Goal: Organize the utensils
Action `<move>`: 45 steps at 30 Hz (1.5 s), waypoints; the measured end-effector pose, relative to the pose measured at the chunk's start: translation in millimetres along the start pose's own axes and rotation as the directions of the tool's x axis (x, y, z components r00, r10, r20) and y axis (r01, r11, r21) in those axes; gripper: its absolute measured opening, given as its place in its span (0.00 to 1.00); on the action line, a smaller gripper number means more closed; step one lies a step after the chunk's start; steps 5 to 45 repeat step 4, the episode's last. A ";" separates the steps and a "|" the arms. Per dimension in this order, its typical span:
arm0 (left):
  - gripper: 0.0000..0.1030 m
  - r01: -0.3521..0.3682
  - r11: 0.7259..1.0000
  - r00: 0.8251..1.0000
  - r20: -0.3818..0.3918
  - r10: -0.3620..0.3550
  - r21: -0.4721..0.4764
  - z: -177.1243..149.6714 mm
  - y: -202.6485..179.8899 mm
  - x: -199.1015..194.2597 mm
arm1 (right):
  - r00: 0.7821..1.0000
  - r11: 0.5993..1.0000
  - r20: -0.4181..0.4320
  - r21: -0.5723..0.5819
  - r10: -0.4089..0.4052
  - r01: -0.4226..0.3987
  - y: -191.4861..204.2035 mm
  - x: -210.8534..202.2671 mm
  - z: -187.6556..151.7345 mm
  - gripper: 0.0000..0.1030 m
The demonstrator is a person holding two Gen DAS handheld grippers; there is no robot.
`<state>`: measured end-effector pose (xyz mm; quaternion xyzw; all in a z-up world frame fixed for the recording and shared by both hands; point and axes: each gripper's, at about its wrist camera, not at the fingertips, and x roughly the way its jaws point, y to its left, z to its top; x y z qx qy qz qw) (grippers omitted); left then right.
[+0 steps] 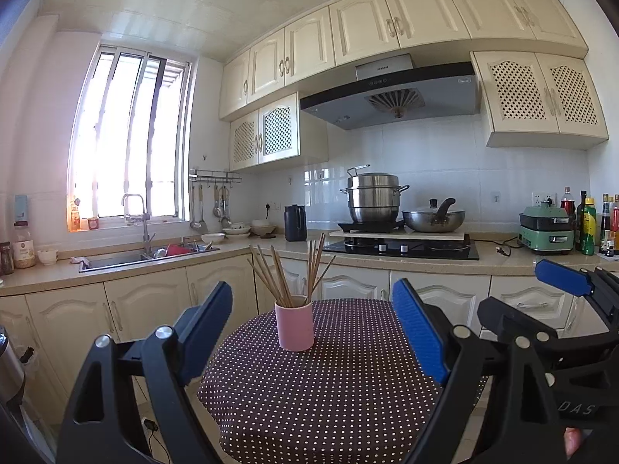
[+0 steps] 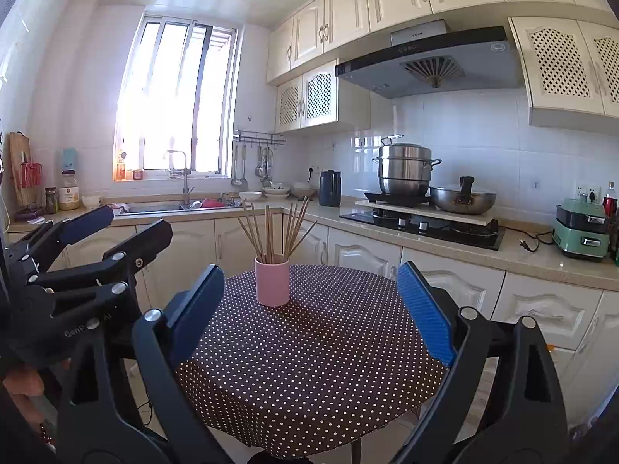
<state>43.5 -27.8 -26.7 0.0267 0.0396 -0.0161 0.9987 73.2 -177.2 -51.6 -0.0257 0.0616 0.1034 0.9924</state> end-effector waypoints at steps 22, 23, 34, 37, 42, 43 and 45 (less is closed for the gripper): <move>0.81 0.009 1.000 0.998 -0.065 -0.010 -0.021 -11.9 4.7 22.9 | 0.999 1.000 -0.045 0.001 -0.003 0.003 -0.6 19.9 -9.2 0.87; 0.81 0.009 1.000 0.998 -0.065 -0.010 -0.021 -11.9 4.7 22.9 | 0.999 1.000 -0.045 0.001 -0.003 0.003 -0.6 19.9 -9.2 0.87; 0.81 0.009 1.000 0.998 -0.065 -0.010 -0.021 -11.9 4.7 22.9 | 0.999 1.000 -0.045 0.001 -0.003 0.003 -0.6 19.9 -9.2 0.87; 0.81 0.009 1.000 0.998 -0.065 -0.010 -0.021 -11.9 4.7 22.9 | 0.999 1.000 -0.045 0.001 -0.003 0.003 -0.6 19.9 -9.2 0.87; 0.81 0.009 1.000 0.998 -0.065 -0.010 -0.021 -11.9 4.7 22.9 | 0.999 1.000 -0.045 0.001 -0.003 0.003 -0.6 19.9 -9.2 0.87; 0.81 0.009 1.000 0.998 -0.065 -0.010 -0.021 -11.9 4.7 22.9 | 0.999 1.000 -0.045 0.001 -0.003 0.003 -0.6 19.9 -9.2 0.87; 0.81 0.009 1.000 0.998 -0.065 -0.010 -0.021 -11.9 4.7 22.9 | 0.999 1.000 -0.045 0.001 -0.003 0.003 -0.6 19.9 -9.2 0.87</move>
